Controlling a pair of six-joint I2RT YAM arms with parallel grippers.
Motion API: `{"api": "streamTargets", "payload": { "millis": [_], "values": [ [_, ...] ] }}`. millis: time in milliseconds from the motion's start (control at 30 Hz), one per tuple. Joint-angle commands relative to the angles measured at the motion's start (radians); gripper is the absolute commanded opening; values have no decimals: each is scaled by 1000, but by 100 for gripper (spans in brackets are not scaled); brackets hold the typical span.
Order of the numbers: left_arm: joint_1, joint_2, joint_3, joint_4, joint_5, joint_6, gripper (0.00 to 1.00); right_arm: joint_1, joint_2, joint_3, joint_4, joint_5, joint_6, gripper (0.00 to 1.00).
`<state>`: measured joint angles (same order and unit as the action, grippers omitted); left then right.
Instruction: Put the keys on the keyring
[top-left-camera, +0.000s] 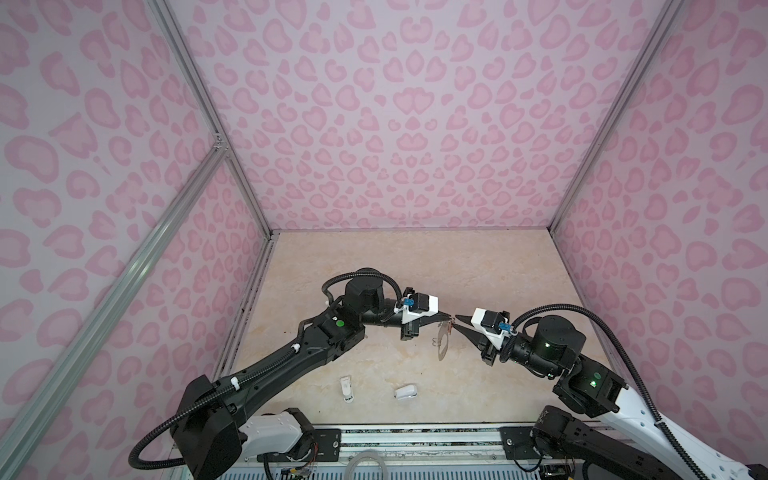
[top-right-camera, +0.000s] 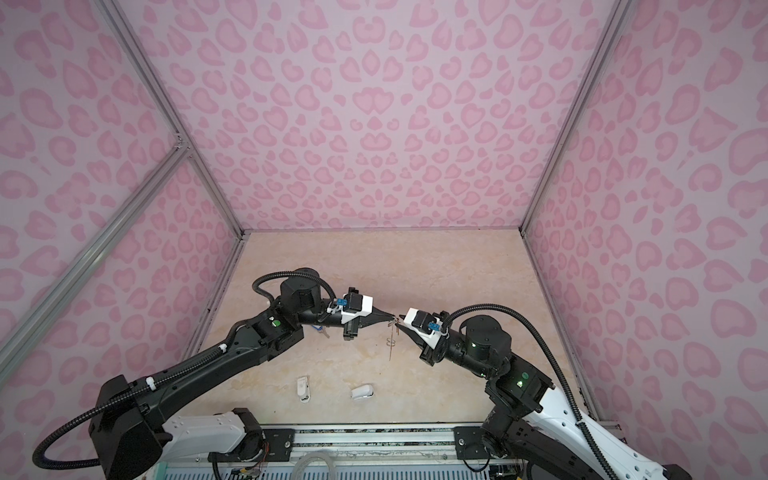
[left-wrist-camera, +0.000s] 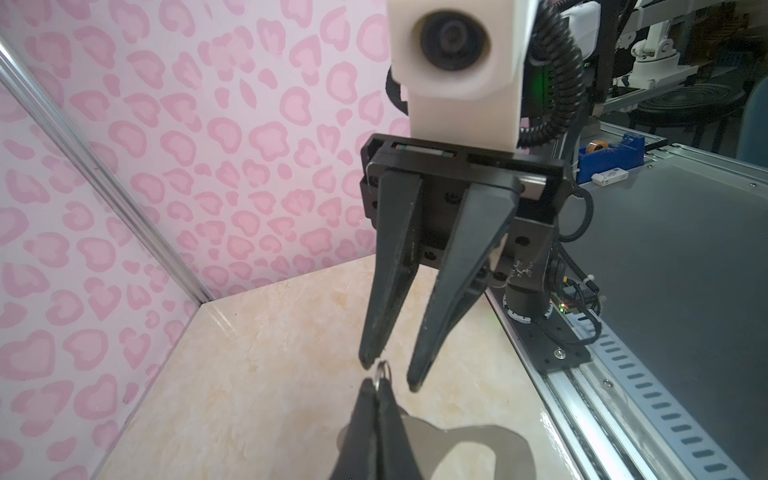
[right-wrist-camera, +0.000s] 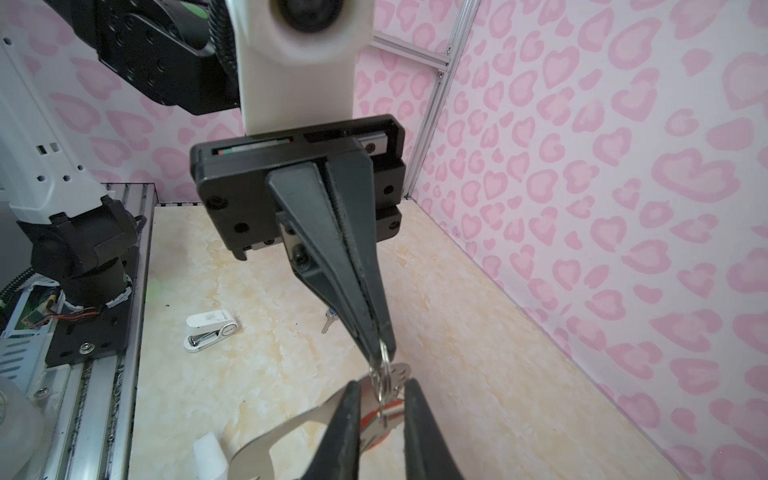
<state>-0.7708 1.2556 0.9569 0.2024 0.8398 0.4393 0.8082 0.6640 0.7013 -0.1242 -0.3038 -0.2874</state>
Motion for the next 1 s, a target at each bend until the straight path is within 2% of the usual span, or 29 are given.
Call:
{"api": "streamTargets", "payload": {
  "millis": [0, 500, 567, 633, 700, 967],
  "values": [
    [1, -16, -4, 5, 31, 7, 3, -1, 8, -2, 26, -26, 28, 17],
    [1, -23, 6, -79, 29, 52, 5, 0, 29, -2, 39, -56, 53, 1],
    [1, -22, 15, -117, -2, 75, 11, 0, 35, 8, 24, -50, 52, 0],
    [-2, -21, 38, -186, -63, 111, 26, 0, 38, 13, 15, -39, 58, 0],
    [-6, -32, 56, -244, -132, 152, 35, -1, 46, 31, -15, -27, 63, 0],
    [-55, -59, 133, -465, -314, 345, 35, -1, 84, 93, -141, -6, 66, 0]
  ]
}}
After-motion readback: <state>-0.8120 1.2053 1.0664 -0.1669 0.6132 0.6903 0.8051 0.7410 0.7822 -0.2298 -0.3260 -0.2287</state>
